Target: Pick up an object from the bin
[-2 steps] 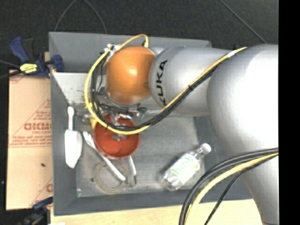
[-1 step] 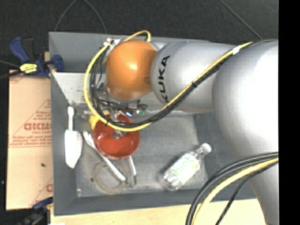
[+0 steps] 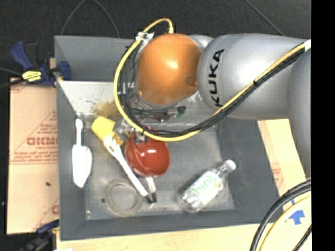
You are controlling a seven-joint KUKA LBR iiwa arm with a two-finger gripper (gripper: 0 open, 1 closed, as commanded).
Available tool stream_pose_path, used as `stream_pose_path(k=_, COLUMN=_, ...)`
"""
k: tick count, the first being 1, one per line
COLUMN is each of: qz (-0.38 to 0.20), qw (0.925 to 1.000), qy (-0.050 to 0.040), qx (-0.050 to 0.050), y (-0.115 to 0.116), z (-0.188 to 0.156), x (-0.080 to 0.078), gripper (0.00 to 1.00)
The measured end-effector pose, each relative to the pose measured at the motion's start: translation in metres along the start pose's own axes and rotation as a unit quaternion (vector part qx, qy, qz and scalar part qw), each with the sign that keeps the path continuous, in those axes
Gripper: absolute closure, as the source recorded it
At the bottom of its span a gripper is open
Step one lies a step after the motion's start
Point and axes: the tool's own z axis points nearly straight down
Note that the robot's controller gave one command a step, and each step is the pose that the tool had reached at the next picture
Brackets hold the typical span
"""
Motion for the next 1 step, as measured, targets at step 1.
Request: stream_pose_path(k=1, qz=0.001, qw=1.0, qy=-0.0002, qx=-0.001, y=0.0004, z=0.0001, x=-0.0003, gripper=1.0)
